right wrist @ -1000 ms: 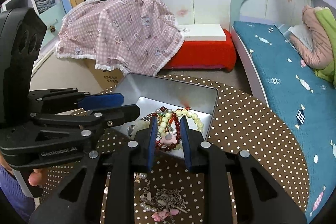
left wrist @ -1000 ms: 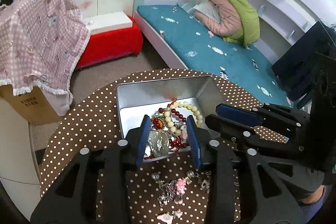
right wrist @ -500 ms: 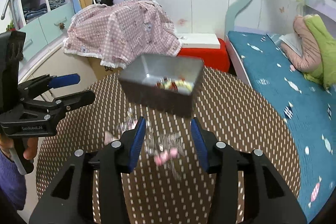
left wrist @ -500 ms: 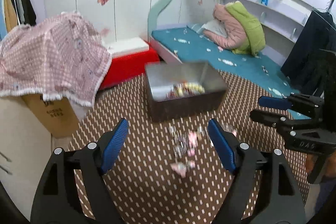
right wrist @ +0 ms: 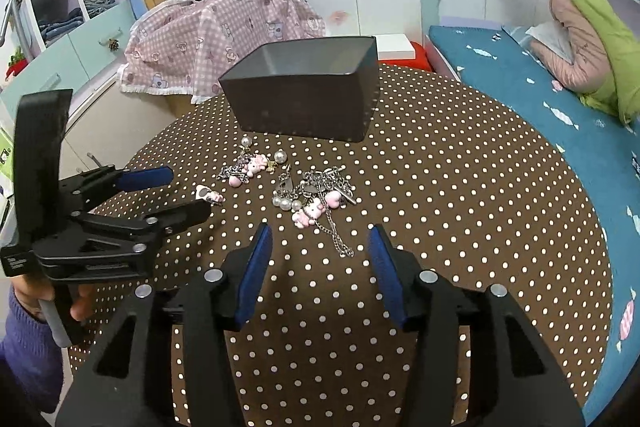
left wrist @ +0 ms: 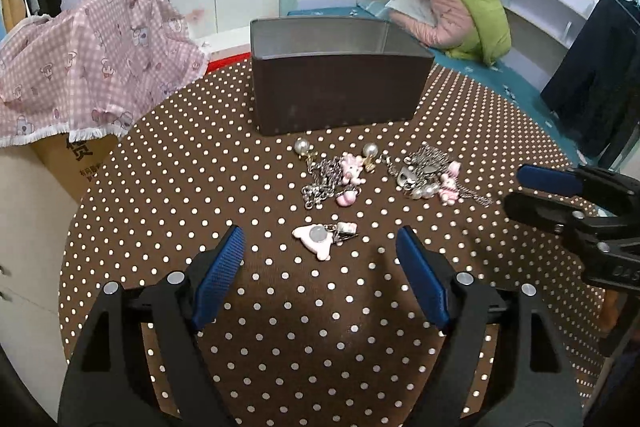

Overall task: Organize jewelry
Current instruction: 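Lower the left gripper onto the white heart charm and close it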

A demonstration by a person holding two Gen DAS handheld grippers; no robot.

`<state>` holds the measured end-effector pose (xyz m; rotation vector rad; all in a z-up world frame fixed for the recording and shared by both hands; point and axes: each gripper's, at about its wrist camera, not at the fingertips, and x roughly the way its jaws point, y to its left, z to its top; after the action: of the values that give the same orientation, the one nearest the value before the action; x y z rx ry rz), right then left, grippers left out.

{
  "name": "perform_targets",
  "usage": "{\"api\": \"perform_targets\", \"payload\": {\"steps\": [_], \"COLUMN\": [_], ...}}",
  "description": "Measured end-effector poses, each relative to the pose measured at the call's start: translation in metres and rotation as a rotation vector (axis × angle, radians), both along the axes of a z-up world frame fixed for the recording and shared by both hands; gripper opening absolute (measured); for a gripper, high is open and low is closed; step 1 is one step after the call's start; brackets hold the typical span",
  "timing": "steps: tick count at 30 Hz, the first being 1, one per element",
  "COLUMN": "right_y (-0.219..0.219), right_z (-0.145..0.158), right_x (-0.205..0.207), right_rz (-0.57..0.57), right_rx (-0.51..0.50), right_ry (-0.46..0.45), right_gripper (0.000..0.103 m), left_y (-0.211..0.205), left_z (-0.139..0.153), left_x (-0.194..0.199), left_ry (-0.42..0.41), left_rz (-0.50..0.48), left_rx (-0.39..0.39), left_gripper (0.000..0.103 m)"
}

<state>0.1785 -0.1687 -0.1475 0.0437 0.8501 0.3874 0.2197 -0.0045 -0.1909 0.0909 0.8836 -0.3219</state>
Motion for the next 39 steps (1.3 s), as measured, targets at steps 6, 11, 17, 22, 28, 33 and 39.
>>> {"api": "perform_targets", "payload": {"steps": [6, 11, 17, 22, 28, 33, 39], "right_y": [-0.003, -0.006, -0.003, 0.004, 0.015, 0.025, 0.024], "right_z": [-0.004, -0.006, -0.011, -0.016, -0.015, -0.015, -0.019], "right_x": [0.000, 0.002, 0.006, 0.007, 0.009, 0.012, 0.026], "right_rz": [0.000, -0.004, 0.001, 0.010, 0.022, 0.045, 0.030], "right_rx": [0.008, 0.012, 0.001, -0.032, -0.081, -0.108, -0.143], "right_ry": [0.004, 0.007, 0.022, 0.028, 0.011, -0.006, 0.008], "right_gripper": [0.050, 0.051, 0.051, 0.051, 0.051, 0.044, 0.042], "left_y": [-0.003, -0.007, -0.008, -0.004, 0.003, 0.011, 0.017], "left_z": [-0.009, -0.011, -0.010, -0.009, -0.006, 0.006, 0.015], "left_x": [0.010, 0.011, 0.009, 0.008, 0.006, 0.005, 0.002], "left_ry": [0.022, 0.002, -0.004, 0.001, 0.022, 0.012, 0.005], "left_rz": [-0.012, -0.033, -0.038, -0.035, -0.037, -0.042, -0.040], "left_rx": [0.027, 0.062, 0.057, 0.032, -0.037, -0.089, -0.112], "left_gripper": [0.056, 0.042, 0.014, 0.010, 0.010, 0.010, 0.010]}}
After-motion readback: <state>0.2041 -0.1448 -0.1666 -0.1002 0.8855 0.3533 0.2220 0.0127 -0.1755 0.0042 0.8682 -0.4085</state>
